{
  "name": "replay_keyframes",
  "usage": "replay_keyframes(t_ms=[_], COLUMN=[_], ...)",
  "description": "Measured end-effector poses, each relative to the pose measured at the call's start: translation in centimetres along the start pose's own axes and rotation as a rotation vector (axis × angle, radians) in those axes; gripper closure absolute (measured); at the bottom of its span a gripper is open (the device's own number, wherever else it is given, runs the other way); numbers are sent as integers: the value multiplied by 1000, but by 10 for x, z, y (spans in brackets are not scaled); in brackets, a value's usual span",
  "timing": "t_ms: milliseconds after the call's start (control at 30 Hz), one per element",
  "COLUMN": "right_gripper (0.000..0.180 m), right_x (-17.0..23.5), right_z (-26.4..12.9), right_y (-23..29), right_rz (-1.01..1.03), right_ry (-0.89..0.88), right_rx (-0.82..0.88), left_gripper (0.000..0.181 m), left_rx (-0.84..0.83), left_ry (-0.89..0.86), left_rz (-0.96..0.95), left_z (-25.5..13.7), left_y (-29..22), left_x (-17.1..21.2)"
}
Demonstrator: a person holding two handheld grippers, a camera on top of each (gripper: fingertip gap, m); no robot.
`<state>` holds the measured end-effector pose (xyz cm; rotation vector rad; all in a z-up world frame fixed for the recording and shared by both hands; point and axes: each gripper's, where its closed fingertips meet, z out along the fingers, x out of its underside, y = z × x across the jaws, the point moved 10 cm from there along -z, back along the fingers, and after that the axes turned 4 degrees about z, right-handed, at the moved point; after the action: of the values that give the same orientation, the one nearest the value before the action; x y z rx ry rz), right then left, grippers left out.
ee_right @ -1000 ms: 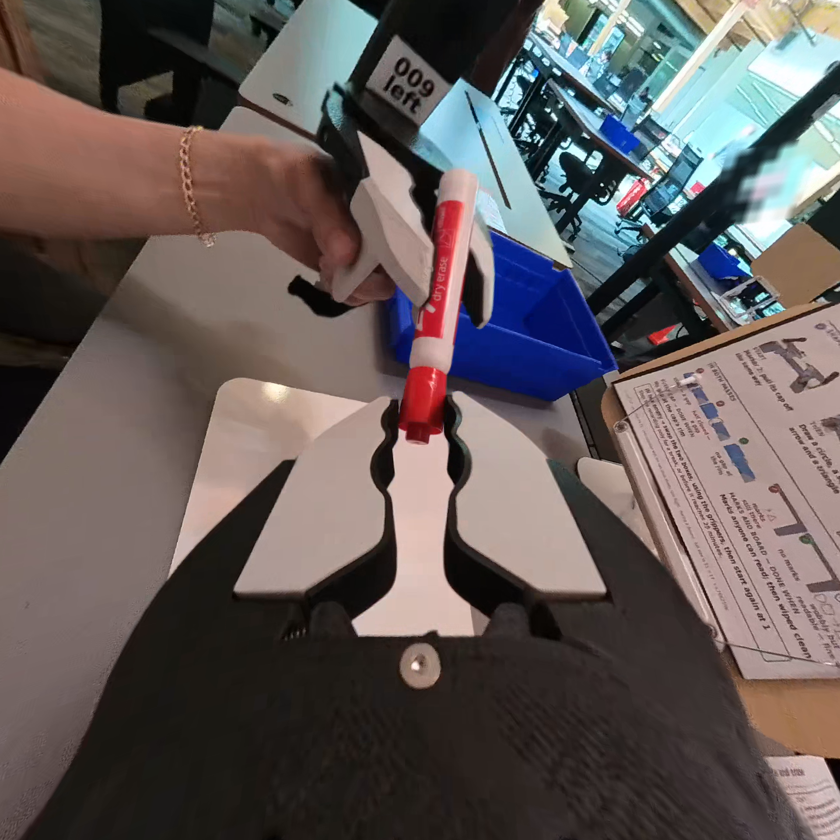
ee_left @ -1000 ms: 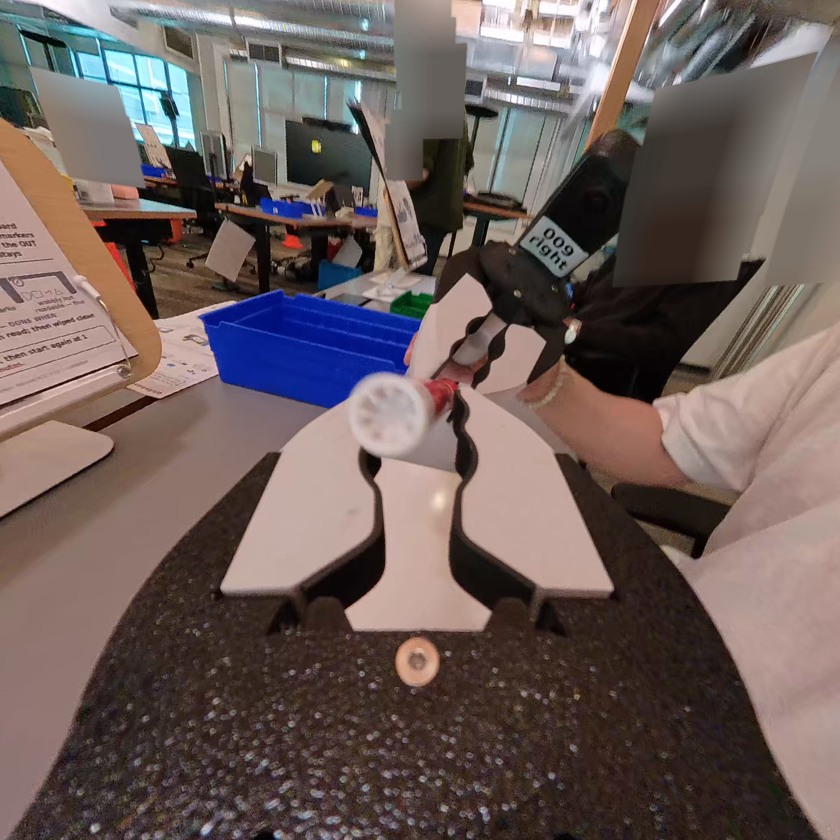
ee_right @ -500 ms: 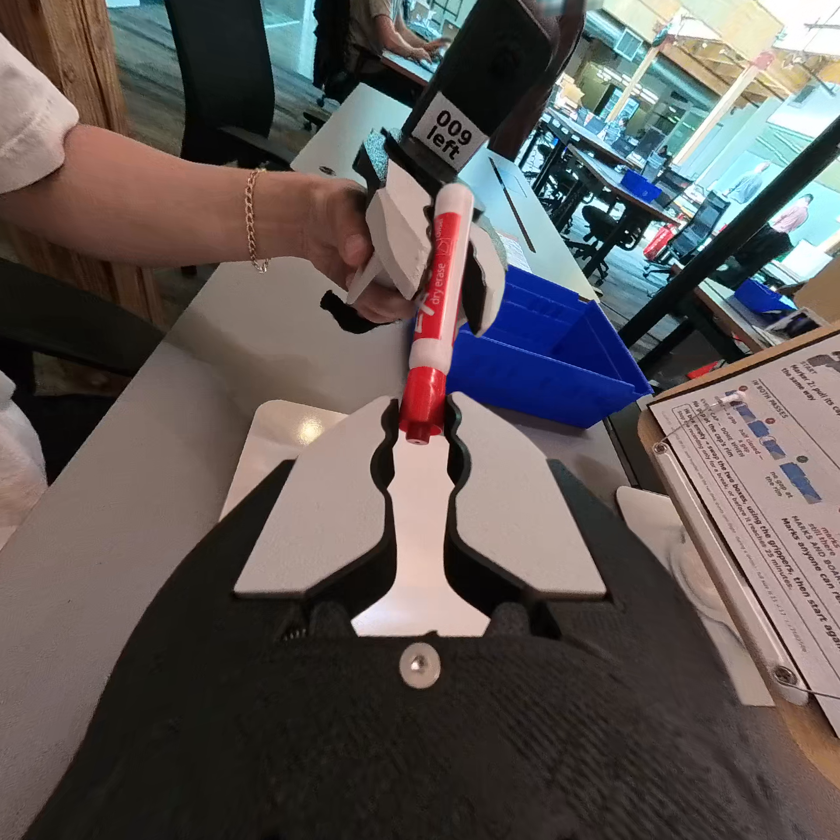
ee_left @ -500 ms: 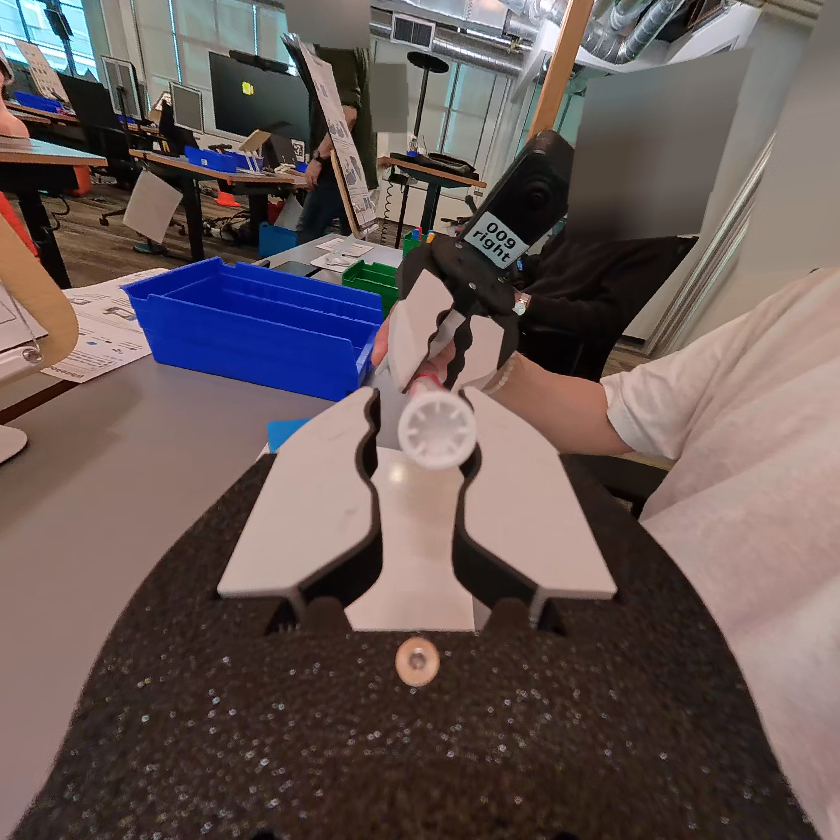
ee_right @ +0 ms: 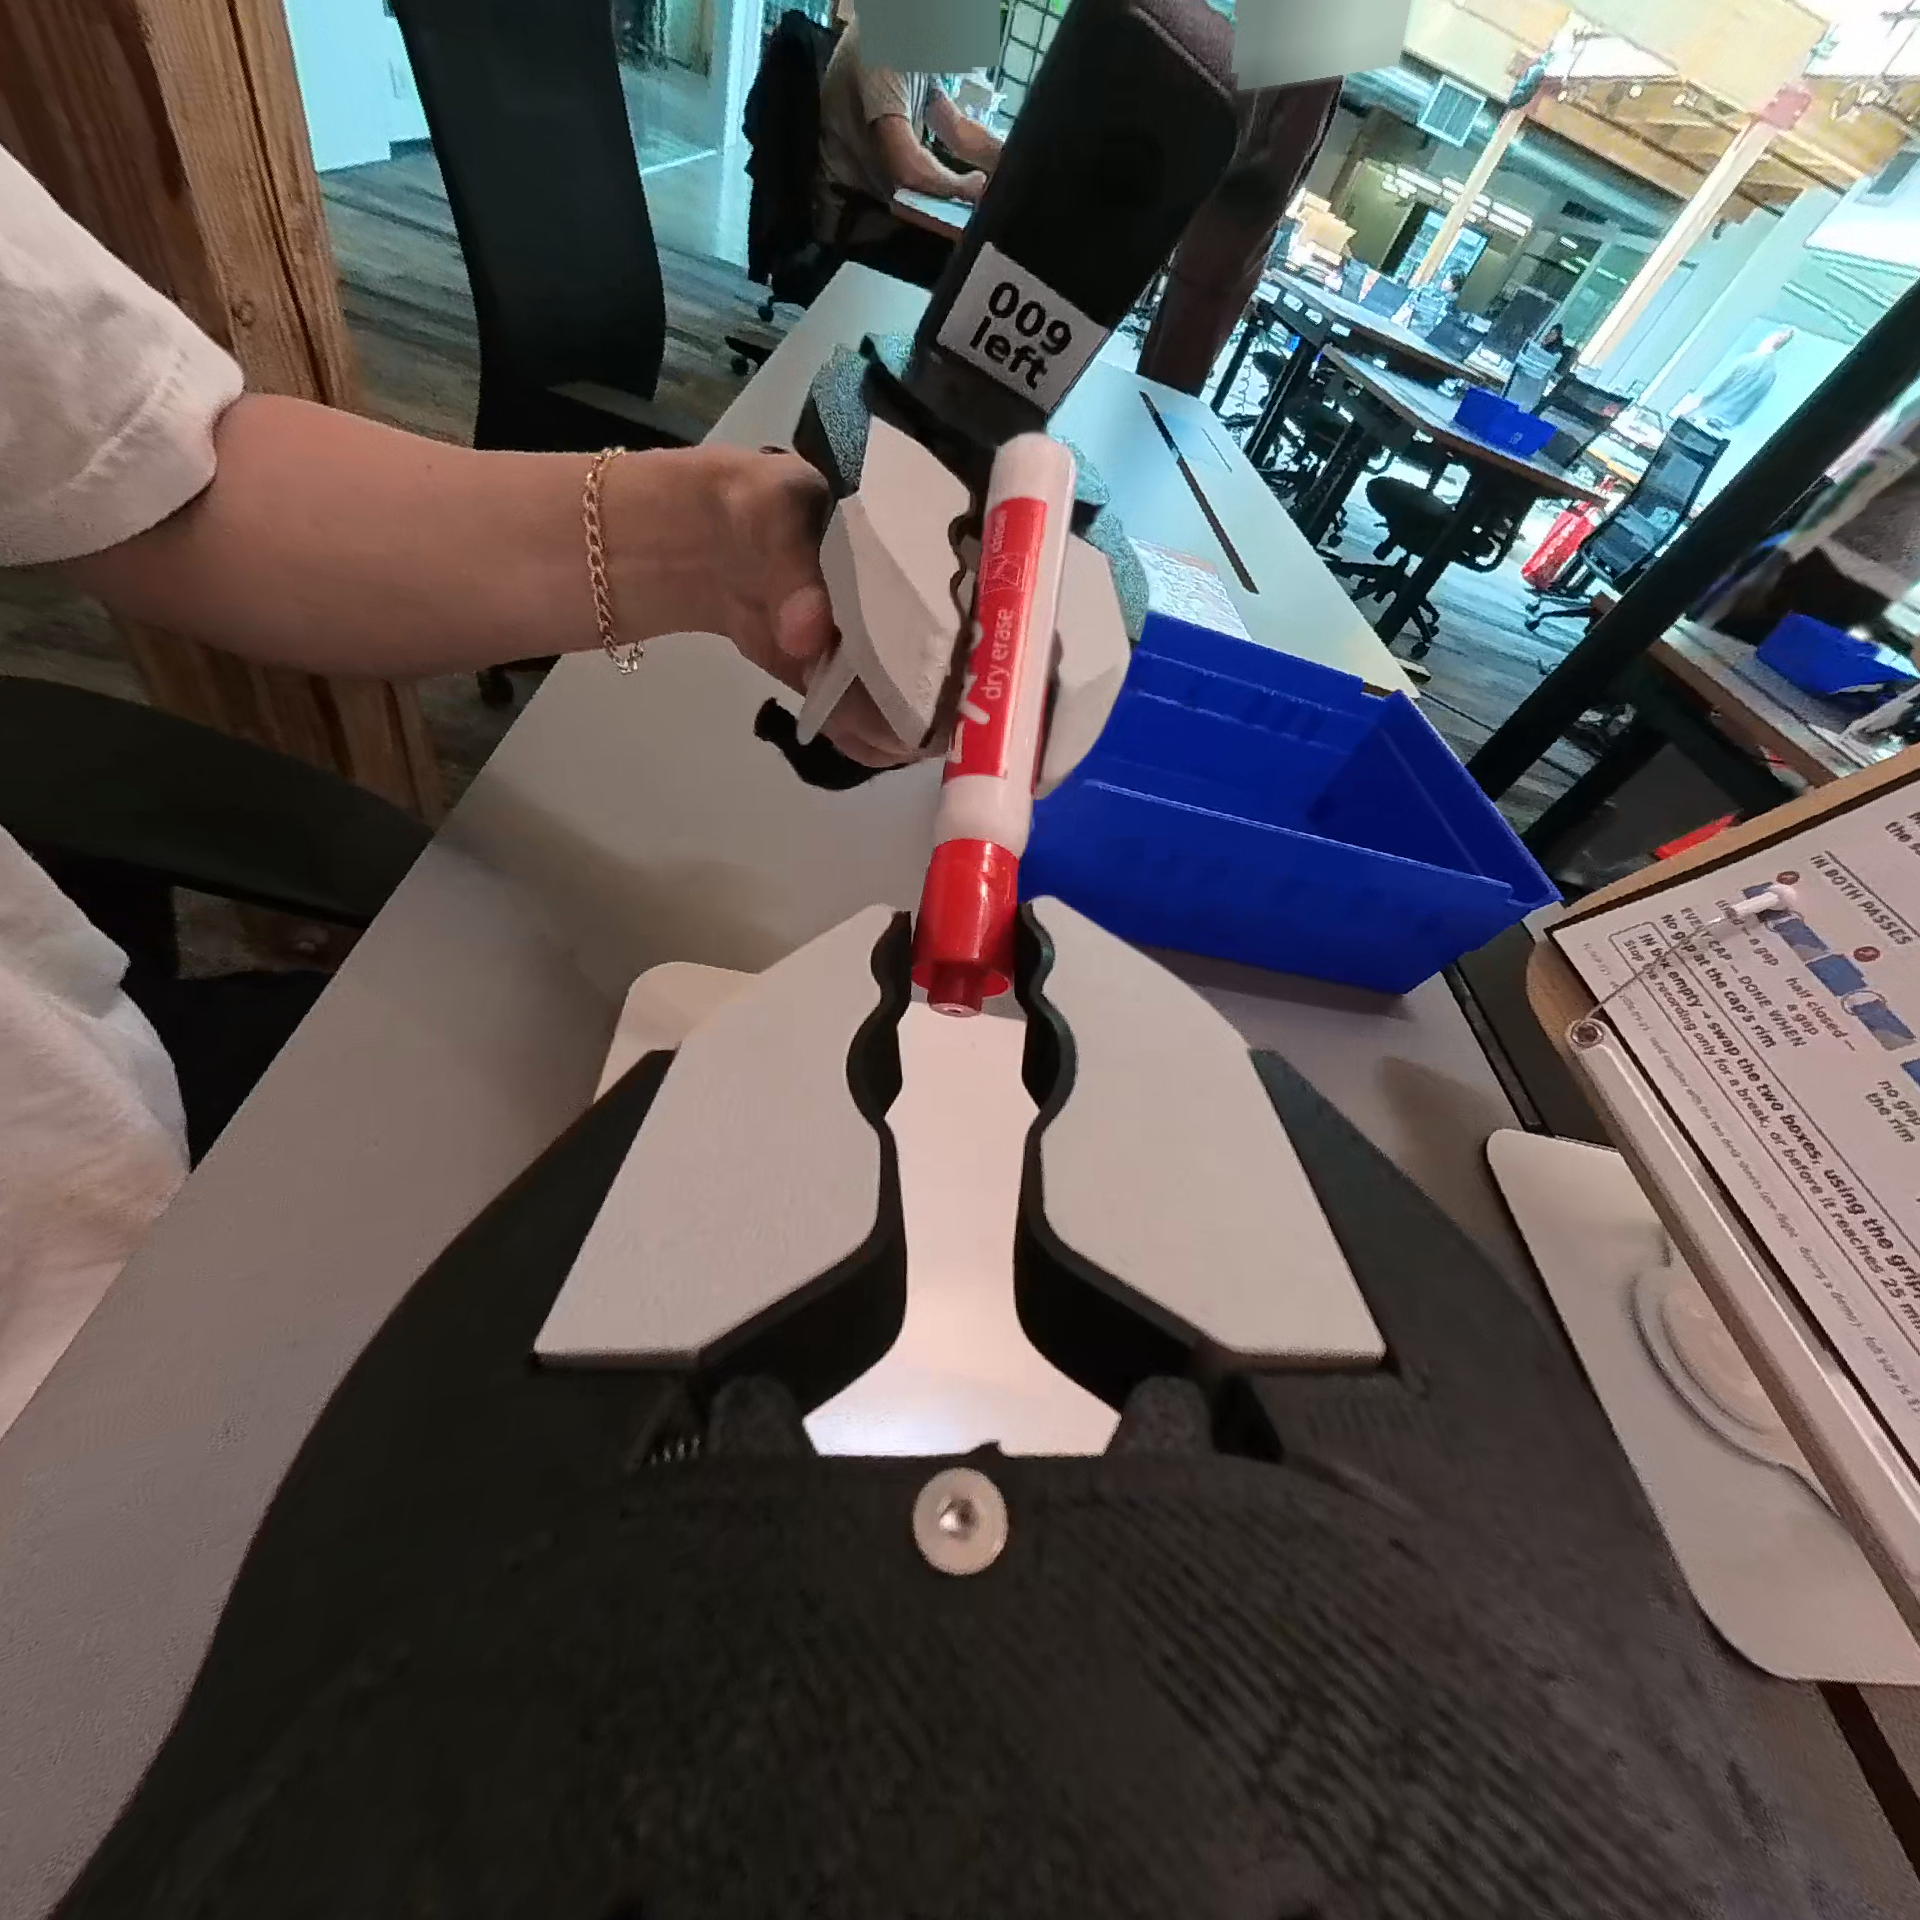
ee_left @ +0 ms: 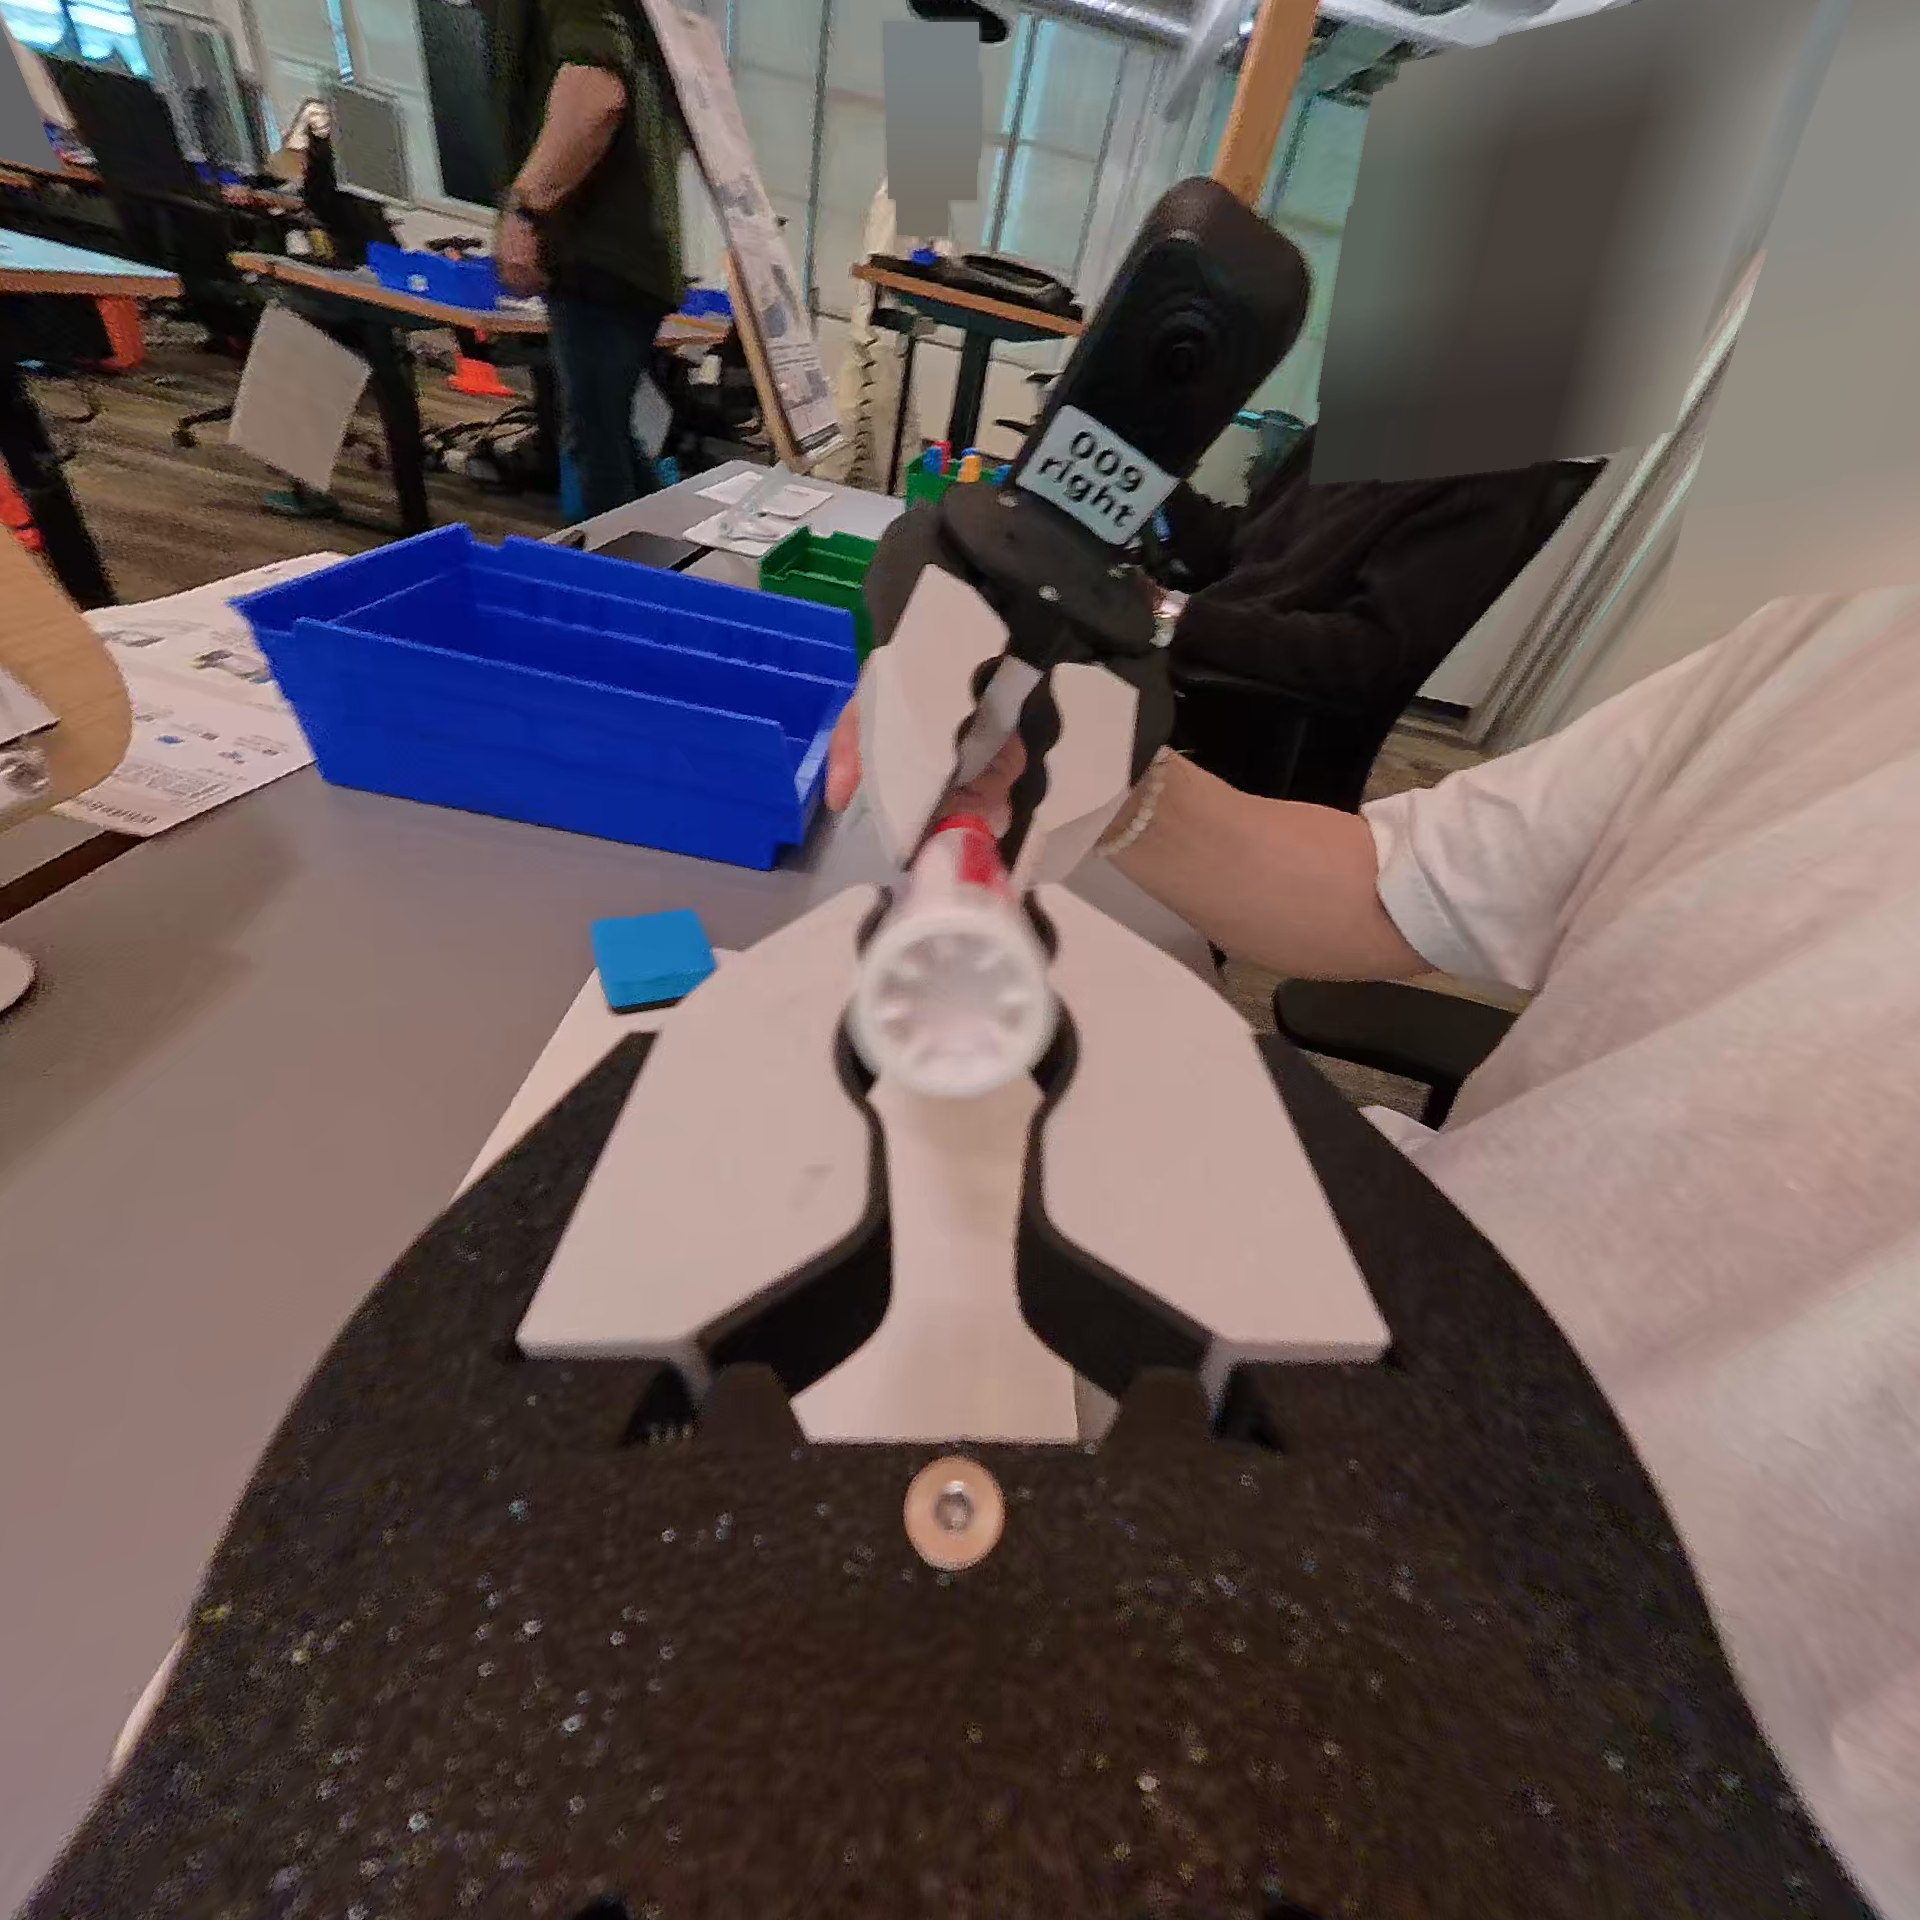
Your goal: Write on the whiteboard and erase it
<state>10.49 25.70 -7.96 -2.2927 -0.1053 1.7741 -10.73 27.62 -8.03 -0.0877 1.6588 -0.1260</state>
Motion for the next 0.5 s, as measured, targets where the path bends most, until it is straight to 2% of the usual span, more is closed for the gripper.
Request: replay_keyframes(t_ms=[200, 267, 333, 500], right_gripper=[160, 160, 160, 161], right_x=[1, 2, 0, 0], right_z=[6, 8, 10, 10], right_y=[2, 2, 3, 1], right_rz=[-5, -2, -2, 18], right_ry=[72, 103, 103, 108], right_rx=[4, -1, -5, -6], left_gripper=[162, 149, 156, 157], left_rx=[-25, -75, -53, -58], left_ry=[4, -9, -22, 27], left_rz=[15, 11, 11, 11], left_z=[1, 1, -1, -2], left_y=[-1, 1, 0, 1], left_x=[3, 4, 4, 7])
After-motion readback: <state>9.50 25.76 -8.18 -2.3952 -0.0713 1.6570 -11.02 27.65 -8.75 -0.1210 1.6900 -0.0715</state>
